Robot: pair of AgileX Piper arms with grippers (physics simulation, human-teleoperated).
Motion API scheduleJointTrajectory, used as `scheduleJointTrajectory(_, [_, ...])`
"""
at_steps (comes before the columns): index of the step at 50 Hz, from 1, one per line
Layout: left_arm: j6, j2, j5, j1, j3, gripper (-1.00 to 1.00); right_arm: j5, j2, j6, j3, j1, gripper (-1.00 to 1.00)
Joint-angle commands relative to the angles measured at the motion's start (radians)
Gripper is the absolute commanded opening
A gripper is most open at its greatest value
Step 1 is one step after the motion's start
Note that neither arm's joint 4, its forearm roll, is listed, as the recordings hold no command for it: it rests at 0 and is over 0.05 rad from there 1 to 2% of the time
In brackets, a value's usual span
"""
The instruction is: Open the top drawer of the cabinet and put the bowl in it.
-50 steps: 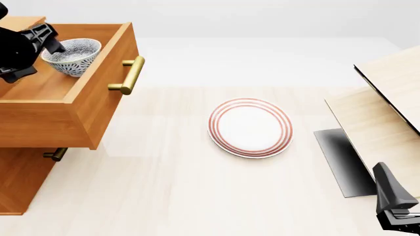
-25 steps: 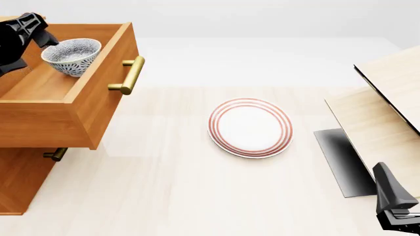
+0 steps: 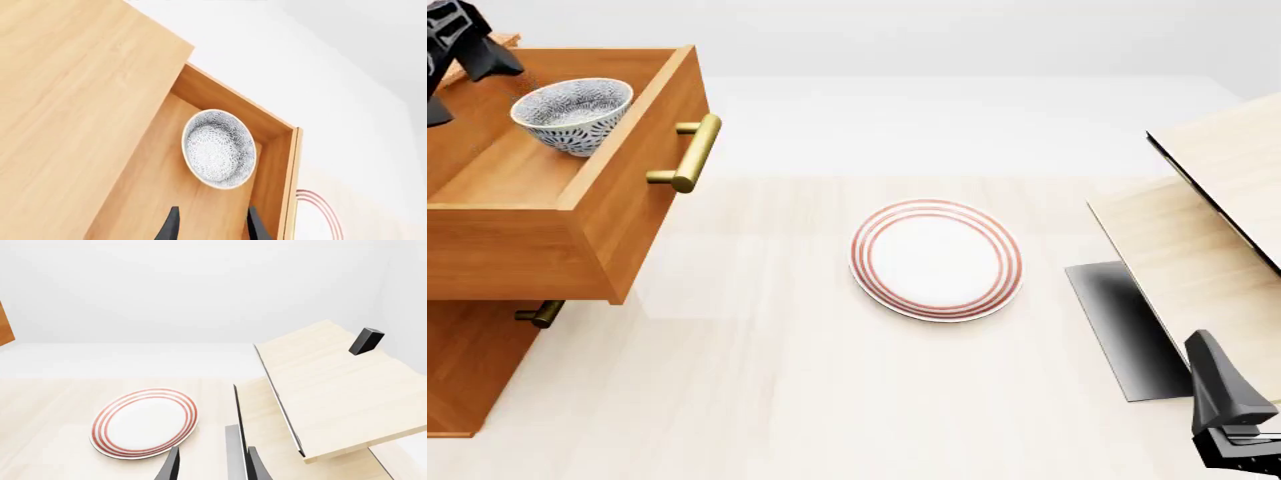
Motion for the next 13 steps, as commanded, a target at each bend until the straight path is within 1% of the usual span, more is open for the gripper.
scheduleJointTrajectory(1, [0.008,-0.058,0.051,-0.014,-0.013,1.0,-0.001,-0.001,0.0,0.002,0.0,1.0])
scheduleJointTrajectory(13, [0.025,-0.124,0.112,-0.023,-0.029,1.0,-0.001,-0.001,0.0,0.002,0.0,1.0])
